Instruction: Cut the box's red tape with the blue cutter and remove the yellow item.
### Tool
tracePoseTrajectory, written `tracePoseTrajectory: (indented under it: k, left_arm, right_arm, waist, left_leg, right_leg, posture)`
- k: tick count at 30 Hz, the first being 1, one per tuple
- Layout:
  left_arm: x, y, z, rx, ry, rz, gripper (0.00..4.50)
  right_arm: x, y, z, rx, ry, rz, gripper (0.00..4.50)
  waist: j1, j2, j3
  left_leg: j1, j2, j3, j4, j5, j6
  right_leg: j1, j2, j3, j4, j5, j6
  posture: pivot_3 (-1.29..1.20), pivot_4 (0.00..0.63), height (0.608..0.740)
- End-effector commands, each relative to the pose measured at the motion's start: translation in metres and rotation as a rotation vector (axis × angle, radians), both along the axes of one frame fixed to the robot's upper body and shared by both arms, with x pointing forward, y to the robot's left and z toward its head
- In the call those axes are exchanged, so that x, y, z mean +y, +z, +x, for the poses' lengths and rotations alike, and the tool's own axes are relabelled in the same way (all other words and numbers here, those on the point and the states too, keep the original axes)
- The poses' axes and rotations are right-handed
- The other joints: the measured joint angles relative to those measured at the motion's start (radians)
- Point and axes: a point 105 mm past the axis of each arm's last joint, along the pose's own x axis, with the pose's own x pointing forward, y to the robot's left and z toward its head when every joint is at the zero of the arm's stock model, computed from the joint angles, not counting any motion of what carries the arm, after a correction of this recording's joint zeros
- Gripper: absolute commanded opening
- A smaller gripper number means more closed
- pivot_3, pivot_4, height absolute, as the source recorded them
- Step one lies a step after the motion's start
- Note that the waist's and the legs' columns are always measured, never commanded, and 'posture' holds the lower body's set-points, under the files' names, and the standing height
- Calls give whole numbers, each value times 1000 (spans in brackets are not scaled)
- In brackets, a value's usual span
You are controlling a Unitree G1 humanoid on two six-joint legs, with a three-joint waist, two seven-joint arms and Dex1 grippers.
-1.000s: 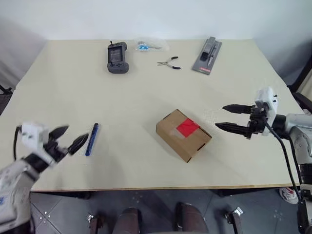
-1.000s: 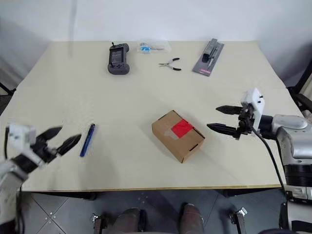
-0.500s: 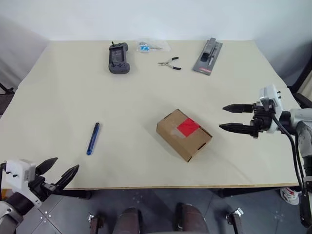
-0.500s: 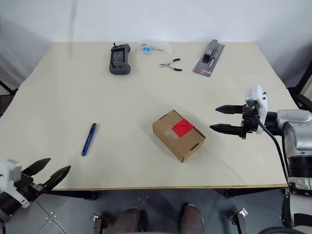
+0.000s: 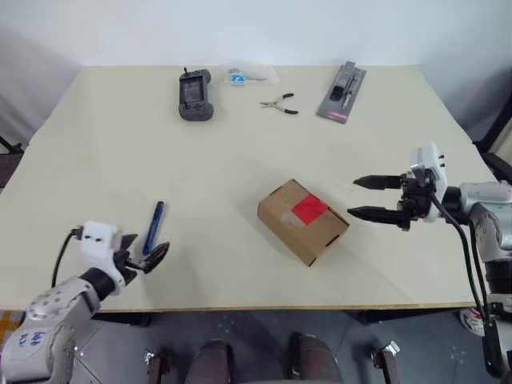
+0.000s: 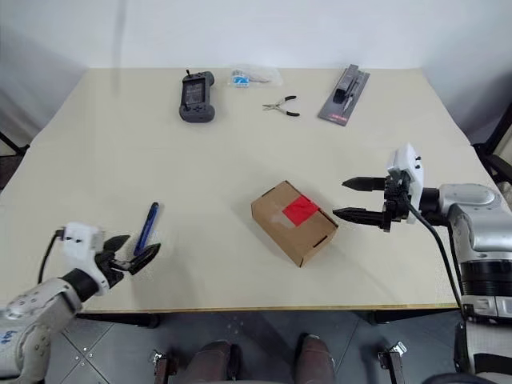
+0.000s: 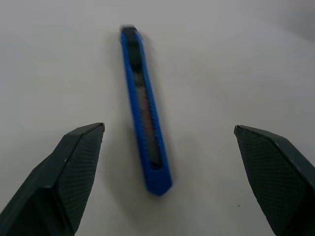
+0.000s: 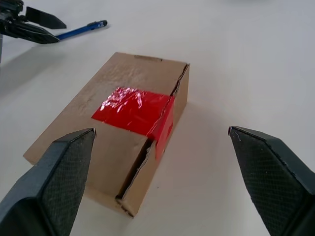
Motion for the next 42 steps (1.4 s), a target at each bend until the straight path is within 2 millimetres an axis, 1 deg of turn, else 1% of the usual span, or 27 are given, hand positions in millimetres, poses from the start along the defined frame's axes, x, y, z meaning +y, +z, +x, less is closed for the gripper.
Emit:
tracePoseTrajectory:
  k: [1,4,7,10,13,14,18,19,22,27,29,32,33,34,35,37,38,39,40,42]
  left_arm:
    - [3,-14,-2,104,37,15,4487]
    - [1,-22,-4,179,32,2,4487]
    - [2,-24,1,186,47,-15,3911]
    - [5,-26,6,200,79,-21,3011]
    - [9,-23,12,191,109,-33,2154]
    - [11,-23,13,192,114,-28,1797]
    - [16,-23,15,195,128,-14,597]
    - [18,-23,15,196,134,-14,365]
    - [18,-20,17,180,108,-8,48]
    - [17,-13,18,149,63,-7,48]
    - [14,-8,19,139,9,-26,48]
    - [19,-2,24,97,9,-60,48]
    - [21,-9,23,147,-20,-20,48]
    - [20,-17,20,212,-108,73,48]
    - [21,-24,16,266,-175,140,660]
    - [29,-22,20,239,-117,135,1170]
    - [34,-19,23,210,-74,123,1538]
    - [38,-16,25,187,-38,121,1778]
    - [43,-13,27,164,-10,129,2114]
    - [48,-11,29,141,21,136,2590]
  right_arm:
    - [-6,19,-6,-60,-19,10,4500]
    - [-9,19,-8,-60,-31,2,4500]
    - [-9,20,-7,-66,-39,3,4500]
    - [-9,21,-6,-67,-40,4,4500]
    - [-9,22,-4,-73,-47,5,4500]
    - [-9,22,-4,-73,-48,4,4500]
    - [-9,22,-4,-74,-50,-1,4500]
    - [-9,22,-4,-73,-50,-2,4500]
    - [-7,25,-4,-81,-43,-7,4500]
    - [-2,30,-4,-103,-31,-13,4500]
    - [5,36,-2,-127,-19,-6,4500]
    - [9,40,-1,-143,-12,7,4500]
    - [9,39,-2,-141,-13,5,4500]
    - [9,38,-2,-139,-13,2,4500]
    - [9,37,-3,-138,-14,0,4500]
    - [8,36,-4,-137,-16,0,4500]
    - [7,35,-5,-135,-17,0,4500]
    - [7,35,-5,-133,-20,0,4500]
    - [6,34,-6,-132,-23,-1,4500]
    - [6,33,-6,-130,-25,-2,4500]
  waist:
    - [0,1,-1]
    - [-1,2,-1]
    - [-3,6,-3]
    - [0,8,-5]
    - [8,9,-5]
    - [11,9,-5]
    - [17,9,-5]
    - [17,9,-5]
    - [16,9,-5]
    - [15,9,-5]
    - [15,9,-5]
    - [15,9,-5]
    - [17,9,-5]
    - [19,9,-5]
    - [20,9,-5]
    - [14,13,-7]
    - [13,15,-7]
    - [13,15,-7]
    - [13,15,-7]
    - [13,15,-7]
  left_leg:
    - [0,0,0,0,0,0]
    - [1,0,1,2,0,0]
    - [2,0,3,2,-1,1]
    - [3,0,4,3,-1,1]
    - [3,0,4,4,-1,1]
    - [2,0,4,5,-1,2]
    - [2,0,5,5,-1,2]
    - [2,0,5,5,-1,3]
    - [3,0,6,5,-1,3]
    - [2,0,6,5,-2,3]
    - [2,0,6,5,-2,3]
    - [2,0,7,5,-2,3]
    - [2,0,7,5,-2,3]
    - [1,0,7,5,-2,3]
    - [1,0,7,5,-2,3]
    - [1,0,8,5,-2,3]
    - [2,0,11,4,-4,5]
    - [2,0,12,4,-4,6]
    - [2,0,12,4,-4,6]
    - [3,0,12,4,-4,5]
  right_leg:
    - [0,0,1,0,0,0]
    - [0,0,2,1,0,0]
    - [0,0,5,0,0,0]
    - [0,0,6,1,0,0]
    - [0,0,6,1,0,0]
    - [0,0,7,1,0,0]
    - [0,0,7,1,0,0]
    - [0,0,8,1,0,0]
    - [0,0,8,1,0,0]
    - [0,0,8,1,0,0]
    - [0,0,8,1,0,0]
    - [-1,0,8,1,0,0]
    - [-1,0,8,1,0,0]
    - [-1,0,8,1,0,0]
    - [-2,0,8,1,0,0]
    - [-2,0,8,0,0,0]
    - [-2,0,10,-2,1,1]
    - [-2,0,11,-2,1,2]
    - [-2,0,11,-2,1,2]
    - [-2,0,11,0,2,2]
  posture:
    - [0,150,740]
    - [0,150,740]
    - [0,150,740]
    - [0,150,740]
    - [0,150,740]
    - [0,150,740]
    - [0,150,740]
    - [0,150,740]
    - [0,150,740]
    - [0,150,740]
    - [0,150,740]
    - [0,150,740]
    - [0,150,740]
    - [0,150,740]
    - [0,150,740]
    - [0,150,740]
    - [0,150,740]
    - [0,150,740]
    - [0,150,740]
    - [0,150,740]
